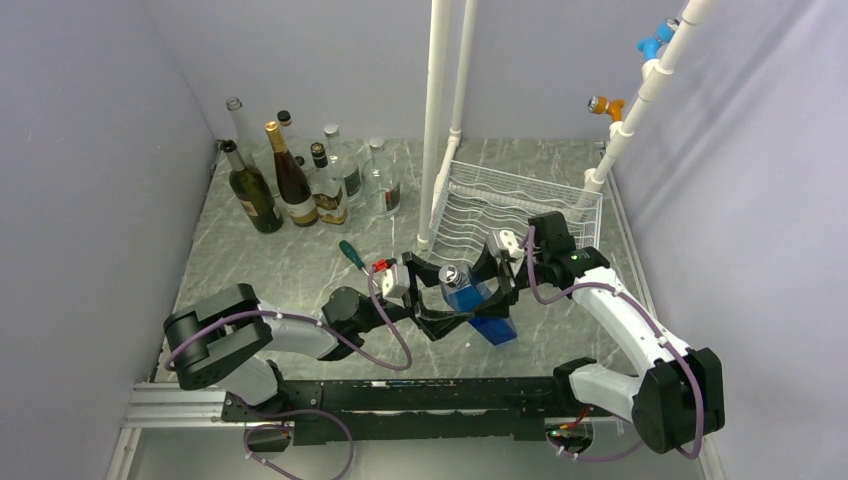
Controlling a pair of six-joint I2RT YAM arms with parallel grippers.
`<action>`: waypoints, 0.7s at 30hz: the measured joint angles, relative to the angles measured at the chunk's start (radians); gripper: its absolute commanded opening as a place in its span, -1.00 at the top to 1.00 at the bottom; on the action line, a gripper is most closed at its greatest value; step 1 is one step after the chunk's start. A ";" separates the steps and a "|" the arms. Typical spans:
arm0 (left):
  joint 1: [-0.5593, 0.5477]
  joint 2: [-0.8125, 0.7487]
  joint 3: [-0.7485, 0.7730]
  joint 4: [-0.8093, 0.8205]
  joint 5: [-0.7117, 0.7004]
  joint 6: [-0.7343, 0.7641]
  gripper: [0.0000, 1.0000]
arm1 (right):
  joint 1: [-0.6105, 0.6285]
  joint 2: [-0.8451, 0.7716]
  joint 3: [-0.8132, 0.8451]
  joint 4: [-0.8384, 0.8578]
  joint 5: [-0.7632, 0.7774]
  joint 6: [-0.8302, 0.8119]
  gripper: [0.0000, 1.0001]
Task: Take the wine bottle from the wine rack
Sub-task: Pick up the wine bottle from the wine rack.
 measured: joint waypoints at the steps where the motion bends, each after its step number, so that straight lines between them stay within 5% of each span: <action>1: 0.000 0.000 0.000 0.000 -0.001 0.000 -0.79 | -0.002 0.000 0.000 -0.004 -0.004 -0.006 1.00; 15: -0.005 -0.012 0.005 0.008 -0.015 -0.011 -0.58 | -0.019 0.000 0.001 -0.049 -0.029 -0.048 1.00; 19: -0.002 -0.005 0.018 0.008 -0.023 -0.020 -0.17 | -0.021 -0.002 0.001 -0.049 -0.042 -0.048 1.00; 21: 0.002 0.001 0.025 0.010 -0.024 -0.026 0.23 | -0.021 -0.007 0.001 -0.050 -0.045 -0.047 1.00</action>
